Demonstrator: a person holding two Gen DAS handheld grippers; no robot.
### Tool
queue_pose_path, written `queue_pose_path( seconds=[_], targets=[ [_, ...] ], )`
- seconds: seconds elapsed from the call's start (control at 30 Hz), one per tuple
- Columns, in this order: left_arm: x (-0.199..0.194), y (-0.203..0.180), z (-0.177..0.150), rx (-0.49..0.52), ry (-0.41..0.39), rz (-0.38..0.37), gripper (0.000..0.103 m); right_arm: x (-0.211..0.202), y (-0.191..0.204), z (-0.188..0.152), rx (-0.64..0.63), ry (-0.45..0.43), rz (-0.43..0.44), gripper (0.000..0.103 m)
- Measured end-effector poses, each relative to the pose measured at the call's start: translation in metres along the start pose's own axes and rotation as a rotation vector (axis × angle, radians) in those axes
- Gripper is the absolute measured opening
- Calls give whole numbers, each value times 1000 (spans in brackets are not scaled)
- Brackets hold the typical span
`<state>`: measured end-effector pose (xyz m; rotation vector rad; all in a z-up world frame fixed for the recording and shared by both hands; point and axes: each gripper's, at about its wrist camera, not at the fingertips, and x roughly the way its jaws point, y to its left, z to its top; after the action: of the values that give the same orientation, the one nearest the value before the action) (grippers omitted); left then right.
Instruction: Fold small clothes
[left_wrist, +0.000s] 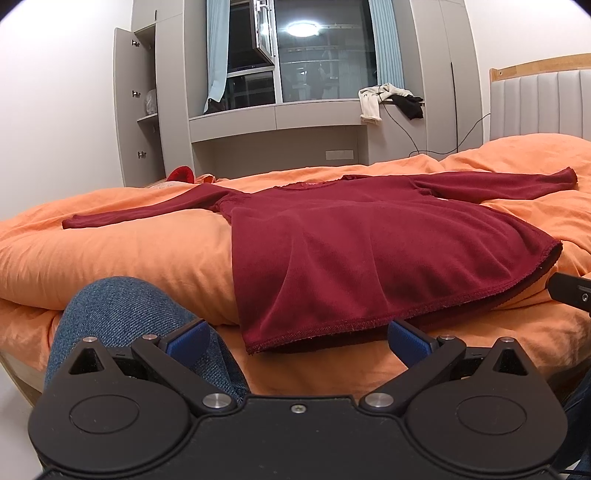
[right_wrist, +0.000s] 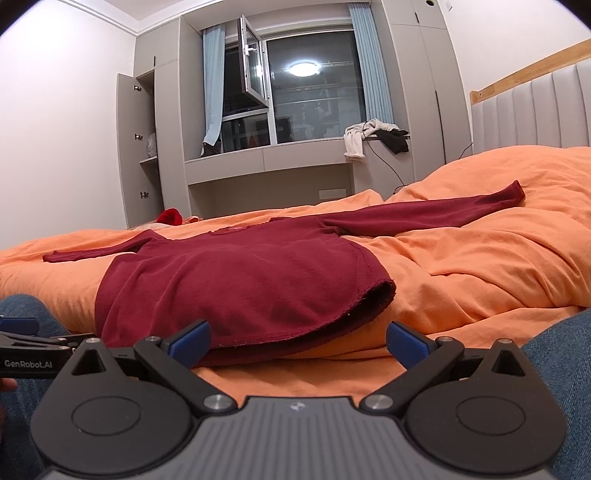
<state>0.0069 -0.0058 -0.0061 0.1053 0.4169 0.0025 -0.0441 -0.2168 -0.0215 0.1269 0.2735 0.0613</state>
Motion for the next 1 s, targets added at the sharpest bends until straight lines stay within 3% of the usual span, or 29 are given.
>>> queue_pose_path(
  seconds=[0.3, 0.57, 1.0],
  targets=[
    [-4, -5, 5, 19, -31, -4, 102, 8, -1, 4, 15, 38, -28, 103],
    [12, -13, 24, -8, 41, -45, 102, 23, -3, 26, 15, 70, -95, 103],
    [38, -24, 66, 35, 19, 33, 102, 58, -28, 80, 15, 28, -85, 103]
  ],
)
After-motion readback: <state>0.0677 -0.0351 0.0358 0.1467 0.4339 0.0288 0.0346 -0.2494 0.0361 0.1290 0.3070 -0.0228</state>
